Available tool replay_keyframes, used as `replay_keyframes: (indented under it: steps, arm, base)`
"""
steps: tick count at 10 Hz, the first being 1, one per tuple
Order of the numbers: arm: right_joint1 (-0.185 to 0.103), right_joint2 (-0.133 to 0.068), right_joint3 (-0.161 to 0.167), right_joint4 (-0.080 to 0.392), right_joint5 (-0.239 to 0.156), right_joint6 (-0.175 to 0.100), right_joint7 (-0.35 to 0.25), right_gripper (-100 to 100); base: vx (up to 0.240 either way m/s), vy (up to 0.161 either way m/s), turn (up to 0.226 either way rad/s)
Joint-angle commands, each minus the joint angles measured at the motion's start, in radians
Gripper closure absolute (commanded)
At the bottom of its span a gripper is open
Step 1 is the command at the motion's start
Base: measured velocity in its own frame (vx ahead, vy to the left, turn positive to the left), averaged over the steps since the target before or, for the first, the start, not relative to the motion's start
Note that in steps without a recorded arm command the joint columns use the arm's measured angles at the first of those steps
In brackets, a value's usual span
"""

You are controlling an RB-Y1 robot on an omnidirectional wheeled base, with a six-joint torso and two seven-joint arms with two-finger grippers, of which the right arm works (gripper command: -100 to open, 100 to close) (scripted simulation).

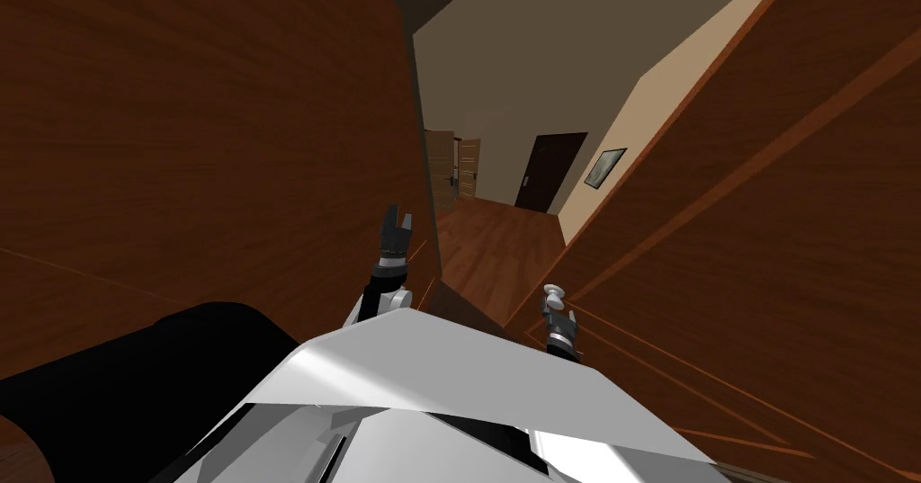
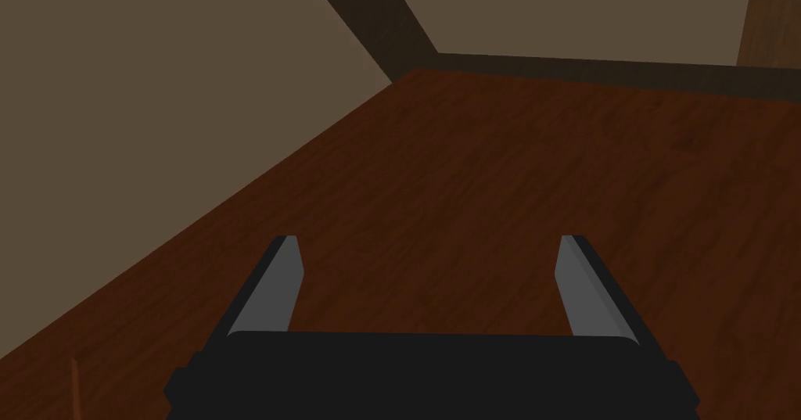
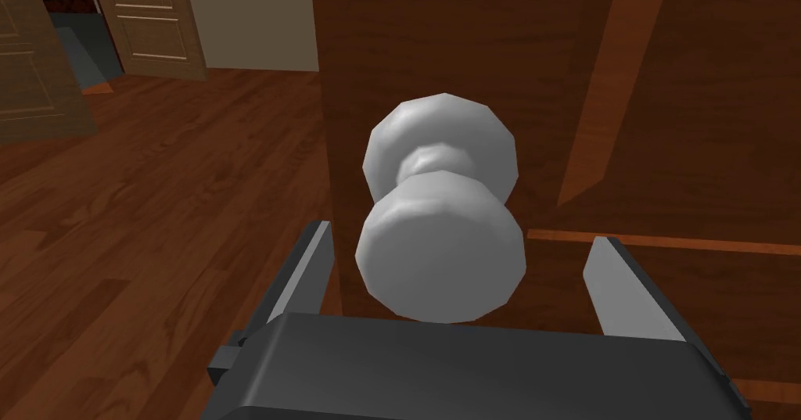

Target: Pull the door open

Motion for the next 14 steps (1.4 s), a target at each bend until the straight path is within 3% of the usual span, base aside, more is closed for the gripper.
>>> replay_keyframes:
  steps: [1, 2, 3, 8, 14]
  arm:
    - [-0.004, -0.017, 0.004, 0.004, 0.003, 0.009, -0.021, -100]
    - [-0.001, -0.012, 0.002, 0.001, 0.001, 0.006, -0.014, -100]
    - [-0.001, -0.012, 0.002, 0.001, 0.001, 0.006, -0.014, 100]
    - [-0.001, -0.012, 0.002, 0.001, 0.001, 0.006, -0.014, 100]
    - [0.017, -0.057, 0.055, -0.008, 0.025, -0.011, -0.075, 100]
  base:
    - [0.183, -0.013, -0.038]
    - [0.081, -0.007, 0.0]
    - [-0.013, 0.003, 0.012]
    - [-0.014, 0.002, 0.002]
    - [-0.173, 0.004, 0.051]
